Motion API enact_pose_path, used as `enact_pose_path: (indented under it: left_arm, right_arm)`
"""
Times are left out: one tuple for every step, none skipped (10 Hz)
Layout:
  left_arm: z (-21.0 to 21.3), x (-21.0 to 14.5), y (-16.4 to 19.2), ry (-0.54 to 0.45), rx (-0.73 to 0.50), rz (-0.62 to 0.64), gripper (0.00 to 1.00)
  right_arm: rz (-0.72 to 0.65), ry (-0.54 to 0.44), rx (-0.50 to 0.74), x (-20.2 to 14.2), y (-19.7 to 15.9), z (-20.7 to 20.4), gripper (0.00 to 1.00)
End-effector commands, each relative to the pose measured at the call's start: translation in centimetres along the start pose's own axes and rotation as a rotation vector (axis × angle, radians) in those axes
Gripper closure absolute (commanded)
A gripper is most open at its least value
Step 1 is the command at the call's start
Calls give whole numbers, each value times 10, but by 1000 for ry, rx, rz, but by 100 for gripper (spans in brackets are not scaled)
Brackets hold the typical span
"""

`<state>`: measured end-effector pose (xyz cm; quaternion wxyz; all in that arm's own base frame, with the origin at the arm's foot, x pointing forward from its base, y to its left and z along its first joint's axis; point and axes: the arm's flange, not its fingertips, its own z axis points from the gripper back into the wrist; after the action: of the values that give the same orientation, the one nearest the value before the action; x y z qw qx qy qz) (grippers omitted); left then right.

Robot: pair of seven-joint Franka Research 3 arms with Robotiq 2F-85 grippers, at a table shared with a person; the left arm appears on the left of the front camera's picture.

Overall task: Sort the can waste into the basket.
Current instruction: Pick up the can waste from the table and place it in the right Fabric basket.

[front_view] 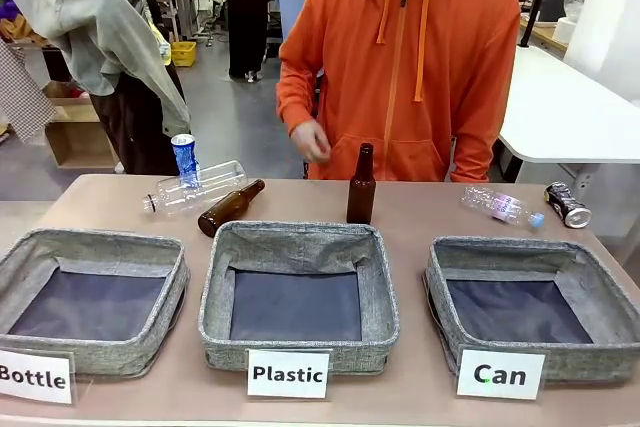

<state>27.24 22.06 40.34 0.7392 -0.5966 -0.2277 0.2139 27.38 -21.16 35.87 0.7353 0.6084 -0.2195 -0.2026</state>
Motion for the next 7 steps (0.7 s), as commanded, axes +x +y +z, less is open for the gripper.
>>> enact_pose_path:
  left_arm:
    - [7, -6, -6, 33, 12, -58, 0]
    - [7, -6, -6, 33, 12, -58, 0]
    - [7, -6, -6, 33, 12, -58, 0]
    - [7, -6, -6, 33, 12, -58, 0]
    - [7, -6, -6, 33, 12, -58, 0]
    - [7, -6, -6, 33, 12, -58, 0]
    - [7, -6, -6, 33, 12, -58, 0]
  right_arm:
    - [47, 13, 13, -1, 12, 2, 0]
    - [47, 13, 13, -1, 12, 2, 0]
    - [47, 13, 13, -1, 12, 2, 0]
    - [47, 13, 13, -1, 12, 2, 0]
    - [16, 23, -2, -3, 9, -1, 0]
    - [158, 54, -159, -1, 43, -21, 0]
    - [269, 48, -321, 0, 64, -32, 0]
